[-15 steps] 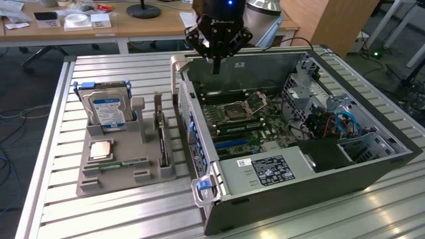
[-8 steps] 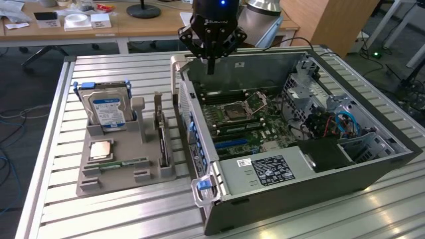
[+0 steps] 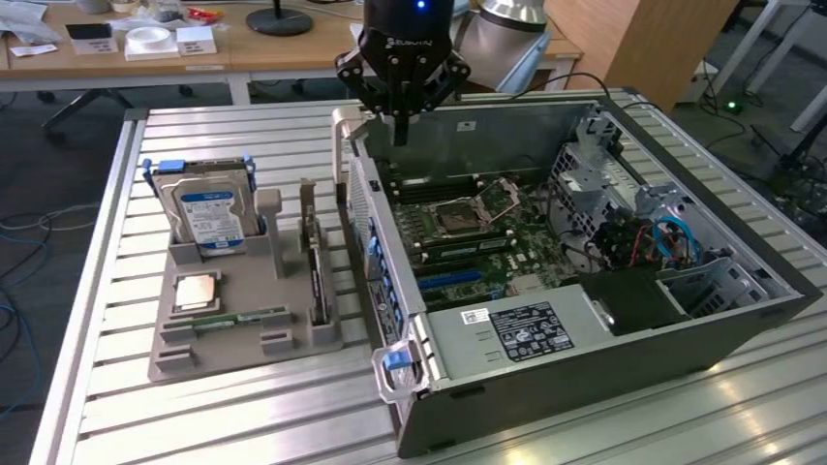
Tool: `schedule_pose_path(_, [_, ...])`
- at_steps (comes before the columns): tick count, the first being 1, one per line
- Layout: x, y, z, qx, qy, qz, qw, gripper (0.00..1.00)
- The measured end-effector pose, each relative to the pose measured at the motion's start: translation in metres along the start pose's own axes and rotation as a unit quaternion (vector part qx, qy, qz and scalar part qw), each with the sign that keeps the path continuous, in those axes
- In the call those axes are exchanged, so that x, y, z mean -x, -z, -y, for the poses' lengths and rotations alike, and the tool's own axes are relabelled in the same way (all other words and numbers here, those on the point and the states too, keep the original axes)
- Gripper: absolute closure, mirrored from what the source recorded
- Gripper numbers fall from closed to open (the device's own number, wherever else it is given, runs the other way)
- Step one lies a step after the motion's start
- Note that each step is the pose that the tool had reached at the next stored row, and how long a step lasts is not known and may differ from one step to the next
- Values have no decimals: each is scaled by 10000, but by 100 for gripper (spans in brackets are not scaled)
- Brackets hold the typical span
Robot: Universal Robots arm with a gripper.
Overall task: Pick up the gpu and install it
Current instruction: 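Reach for the gpu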
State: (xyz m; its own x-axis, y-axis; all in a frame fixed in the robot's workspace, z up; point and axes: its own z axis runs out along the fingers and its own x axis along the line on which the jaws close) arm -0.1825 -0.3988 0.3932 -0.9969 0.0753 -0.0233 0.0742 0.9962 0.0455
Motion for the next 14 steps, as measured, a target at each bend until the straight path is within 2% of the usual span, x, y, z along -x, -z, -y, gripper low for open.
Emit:
schedule_pose_path(5, [-80, 2, 6, 0, 1, 0, 10000, 89])
schedule_pose_path(14, [-328, 9, 24, 0, 0, 1, 10000, 89])
